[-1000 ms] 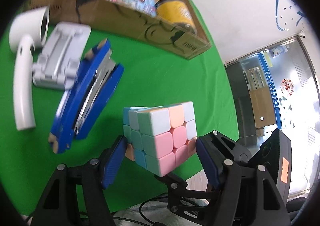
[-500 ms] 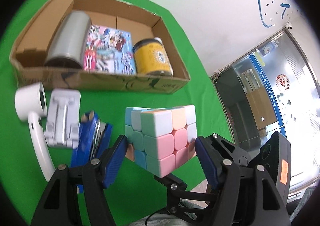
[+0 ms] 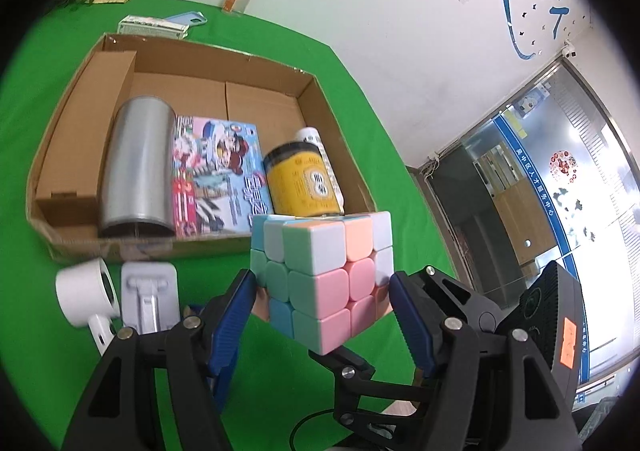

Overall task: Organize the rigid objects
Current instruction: 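Carry the Rubik's cube with both grippers into the box beside the can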

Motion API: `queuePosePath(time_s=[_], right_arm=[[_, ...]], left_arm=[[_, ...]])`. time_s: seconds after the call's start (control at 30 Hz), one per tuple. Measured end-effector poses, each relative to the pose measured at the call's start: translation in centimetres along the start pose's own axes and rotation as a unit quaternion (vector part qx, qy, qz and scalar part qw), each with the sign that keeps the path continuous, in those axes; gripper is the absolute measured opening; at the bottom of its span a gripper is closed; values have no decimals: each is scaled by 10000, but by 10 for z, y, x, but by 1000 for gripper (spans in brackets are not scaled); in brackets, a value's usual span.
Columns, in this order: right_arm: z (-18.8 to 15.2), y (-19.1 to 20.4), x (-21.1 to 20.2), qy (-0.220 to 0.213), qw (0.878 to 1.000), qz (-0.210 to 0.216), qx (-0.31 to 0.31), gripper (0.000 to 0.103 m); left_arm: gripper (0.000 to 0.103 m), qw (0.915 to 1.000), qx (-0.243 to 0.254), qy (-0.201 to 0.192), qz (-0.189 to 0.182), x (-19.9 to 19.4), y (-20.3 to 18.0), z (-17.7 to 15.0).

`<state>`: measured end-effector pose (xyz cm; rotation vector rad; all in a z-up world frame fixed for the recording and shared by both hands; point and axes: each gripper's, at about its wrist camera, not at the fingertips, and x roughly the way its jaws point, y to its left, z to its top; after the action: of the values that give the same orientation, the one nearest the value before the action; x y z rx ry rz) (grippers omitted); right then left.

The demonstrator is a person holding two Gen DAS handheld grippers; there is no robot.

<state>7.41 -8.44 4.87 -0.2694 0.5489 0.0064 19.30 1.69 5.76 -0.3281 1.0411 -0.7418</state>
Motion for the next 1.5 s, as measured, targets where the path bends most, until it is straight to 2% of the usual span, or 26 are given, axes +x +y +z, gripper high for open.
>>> queuePosePath(time_s=[0.3, 0.6, 0.77, 0.93, 1.17, 1.23, 1.37, 1.5], right_arm=[[24, -22, 26, 15, 10000, 32, -7, 39], [40, -30, 50, 141, 9998, 120, 30, 39], [40, -37, 74, 375, 9980, 416, 278, 38], [32, -41, 104, 646, 9946, 670, 451, 38], [21, -47, 139, 1083, 9875, 965, 618, 38], [21, -53, 142, 1136, 9842, 1130, 758, 38], [20, -60, 144, 1217, 9795, 1309, 927, 43], [18, -61, 130, 1144, 9790, 1517, 739, 43]], left_arm=[[68, 10000, -44, -2, 16, 1, 14, 29], [68, 9998, -92, 161, 53, 14, 30, 55], [68, 9987, -178, 321, 347, 33, 48, 60], [64, 9968, -344, 571, 441, 53, 70, 62], [63, 9934, -679, 819, 434, 74, 93, 63], [62, 9927, -713, 871, 437, 75, 94, 64], [47, 9906, -804, 1027, 422, 77, 97, 61], [47, 9912, -792, 978, 405, 71, 96, 57]])
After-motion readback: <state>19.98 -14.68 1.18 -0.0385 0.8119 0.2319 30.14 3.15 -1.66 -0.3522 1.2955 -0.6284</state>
